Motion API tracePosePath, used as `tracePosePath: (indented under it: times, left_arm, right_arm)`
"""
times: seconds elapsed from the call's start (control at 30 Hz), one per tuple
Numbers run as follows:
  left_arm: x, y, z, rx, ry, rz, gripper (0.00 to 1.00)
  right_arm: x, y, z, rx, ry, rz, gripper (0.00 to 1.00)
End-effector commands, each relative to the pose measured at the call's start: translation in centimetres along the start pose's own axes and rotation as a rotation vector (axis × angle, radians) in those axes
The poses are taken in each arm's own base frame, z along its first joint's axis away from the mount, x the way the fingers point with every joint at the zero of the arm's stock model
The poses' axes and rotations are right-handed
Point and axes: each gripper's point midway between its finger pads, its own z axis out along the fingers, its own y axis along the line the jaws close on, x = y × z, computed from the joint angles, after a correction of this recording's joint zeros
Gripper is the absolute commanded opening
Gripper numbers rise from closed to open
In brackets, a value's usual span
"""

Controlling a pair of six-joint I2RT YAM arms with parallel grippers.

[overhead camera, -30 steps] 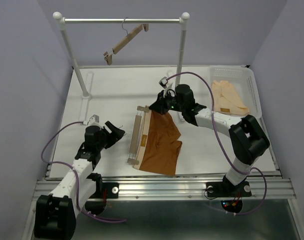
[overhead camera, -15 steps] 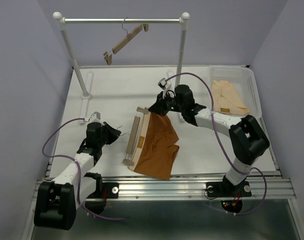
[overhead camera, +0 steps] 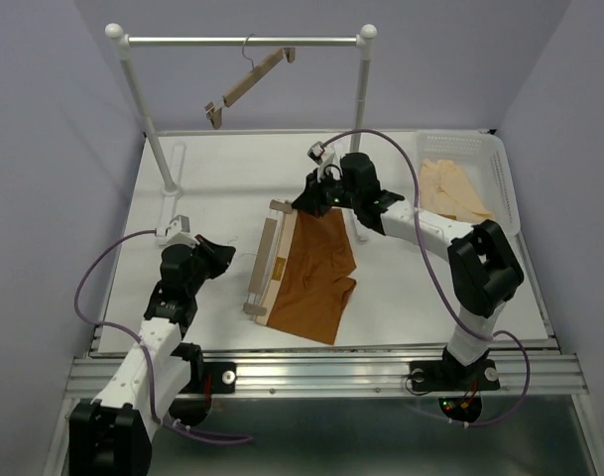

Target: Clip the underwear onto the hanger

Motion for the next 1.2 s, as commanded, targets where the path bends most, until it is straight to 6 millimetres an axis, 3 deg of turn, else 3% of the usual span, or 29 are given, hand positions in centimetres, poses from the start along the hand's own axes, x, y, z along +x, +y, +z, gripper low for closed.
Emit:
tracePosePath:
  times: [0.0,0.13,0.23,0.3,0.37,0.4,0.47,0.5,0.53,0.57,0.63,0.67,0.7,0.73,0.8,0.87,1.0,1.1,1.17]
  left_arm:
    - [-3.2,-4.0,-1.4,0.104,-0.088,0.036,0.0]
    - [-4.2,-6.3,-2.4,0.161,-0.107,0.039,0.0]
    - [-4.3,-7.7,-2.8,0.177,-0.103,0.044,0.0]
    - [-4.9,-8.6,-3.0,0.173,-0.116,0.039,0.0]
    - [-4.5,-9.2,-3.0,0.145,-0.111,0.034,0.0]
    - [-4.4,-10.6,-3.2,0.158,-0.103,0.034,0.0]
    - [-4.7,-10.5,-3.0,0.091,-0.128,0.023,0.0]
    - [-5.2,-11.4,-3.2,0.095,-0.136,0.021,0.0]
    - [-4.4,-11.3,-2.6,0.06,-0.121,0.022,0.0]
    - [-4.2,-11.6,-2.4,0.048,-0.117,0.02,0.0]
    - [-4.2,-12.0,-2.1,0.006,-0.108,0.019,0.0]
    - [-3.6,-10.9,-1.4,-0.072,-0.093,0.03,0.0]
    - [-3.6,-12.1,-1.5,-0.068,-0.091,0.013,0.0]
    - [-3.1,-11.9,-1.1,-0.102,-0.083,0.017,0.0]
    - [-2.9,-12.8,-1.1,-0.113,-0.093,-0.001,0.0]
    - [-2.9,-13.3,-0.9,-0.119,-0.104,0.0,0.0]
    - [-2.7,-14.7,-1.0,-0.139,-0.125,0.023,0.0]
    - [-2.9,-16.4,-1.0,-0.154,-0.136,0.052,0.0]
    - [-2.4,-16.4,-0.8,-0.191,-0.136,0.081,0.0]
  right_arm:
    - [-1.4,-0.7,2.0,-0.003,0.014,0.005,0.1]
    - [-1.1,-2.1,3.0,0.051,0.047,0.043,0.23]
    - [-1.0,-1.7,3.6,0.064,0.065,0.045,0.39]
    - [-0.4,-1.9,4.0,0.096,0.09,0.061,0.44]
    - [-0.6,-1.7,3.6,0.134,0.103,0.082,0.6]
    - [-0.8,-1.8,3.4,0.172,0.096,0.084,0.74]
    - [-0.8,-1.9,2.5,0.216,0.091,0.138,0.94]
    - [-2.0,-1.1,1.6,0.233,0.06,0.146,1.0]
    - [-1.2,-1.0,1.0,0.25,0.066,0.191,1.0]
    - [-2.4,-0.2,0.5,0.246,0.036,0.187,1.0]
    - [-2.7,0.5,-1.3,0.287,0.008,0.188,1.0]
    - [-2.2,1.0,-1.8,0.307,0.013,0.201,1.0]
    - [-1.9,0.5,-3.0,0.363,0.007,0.211,1.0]
    - [-1.3,0.8,-3.5,0.384,0.019,0.224,1.0]
    - [1.2,0.6,-4.7,0.427,0.071,0.286,1.0]
    - [1.3,1.7,-5.9,0.404,0.068,0.321,1.0]
    - [2.2,4.6,-7.3,0.32,0.098,0.351,1.0]
    - [2.9,6.9,-7.3,0.219,0.143,0.378,1.0]
    - [3.6,7.6,-6.9,0.195,0.167,0.388,1.0]
